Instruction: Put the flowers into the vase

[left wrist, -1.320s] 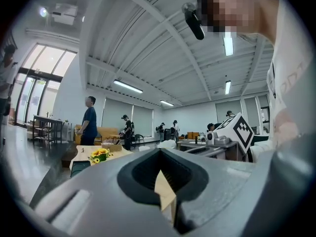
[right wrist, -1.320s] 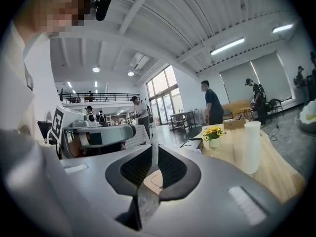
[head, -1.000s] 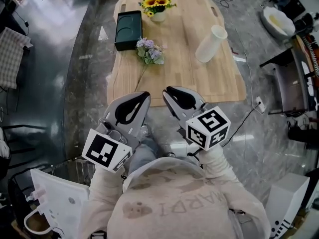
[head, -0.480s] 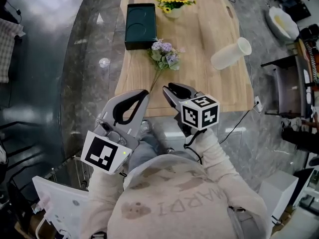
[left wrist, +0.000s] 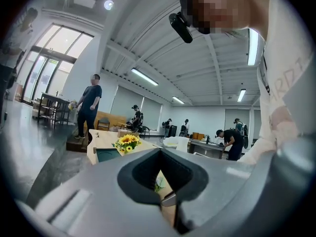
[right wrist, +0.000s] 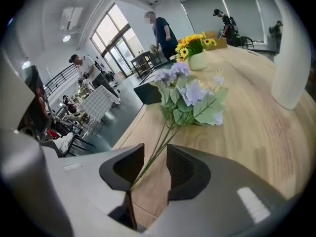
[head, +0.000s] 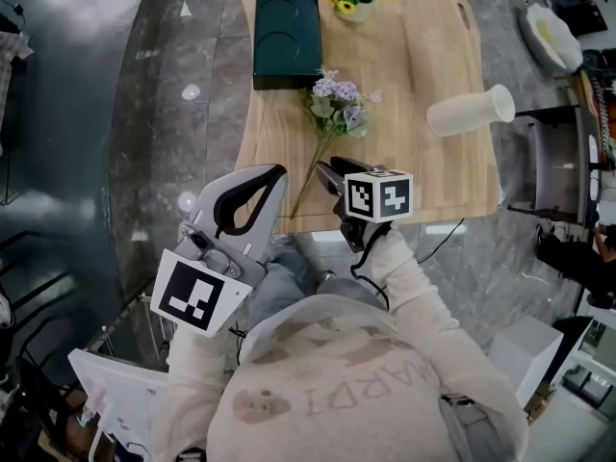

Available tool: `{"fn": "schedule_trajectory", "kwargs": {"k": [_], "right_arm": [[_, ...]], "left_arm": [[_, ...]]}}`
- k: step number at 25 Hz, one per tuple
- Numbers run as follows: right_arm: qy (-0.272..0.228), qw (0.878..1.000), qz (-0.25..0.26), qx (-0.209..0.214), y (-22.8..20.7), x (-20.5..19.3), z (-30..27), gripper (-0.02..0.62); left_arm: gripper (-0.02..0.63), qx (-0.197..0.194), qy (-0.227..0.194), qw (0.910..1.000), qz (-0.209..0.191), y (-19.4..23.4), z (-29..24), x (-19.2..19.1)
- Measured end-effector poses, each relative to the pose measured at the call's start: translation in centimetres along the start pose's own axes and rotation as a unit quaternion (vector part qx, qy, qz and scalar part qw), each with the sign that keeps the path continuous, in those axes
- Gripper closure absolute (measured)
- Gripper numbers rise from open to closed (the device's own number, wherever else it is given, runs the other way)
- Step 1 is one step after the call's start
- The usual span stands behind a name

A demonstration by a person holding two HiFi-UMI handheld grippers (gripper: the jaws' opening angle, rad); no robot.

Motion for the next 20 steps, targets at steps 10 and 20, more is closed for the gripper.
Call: {"fn": "schedule_trajectory", "kwargs": {"k": [10, 20], "right_arm": [[0.046, 0.997, -0.066, -0.013, -1.1, 0.6, -4.2, 0.435], [0.012, 0.991, -0.13, -0.008, -1.2, 0.9, -3.6, 0.549]], "left_arm": [[0.606, 0.016, 0.007, 0.9995, 0.027, 3.1, -0.2, -1.4], [0.606, 0.017, 0.006, 0.9993, 0.033, 3.7, 0.0, -1.6]]}}
Point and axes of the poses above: the fingertips, and each gripper's own axes: z backward along the fingers, y to its left, x out of its top, the point moved 9 cm from there along z, backward along the fingers, and after that the axes turned 1 degree about x, right-handed, at the moved point
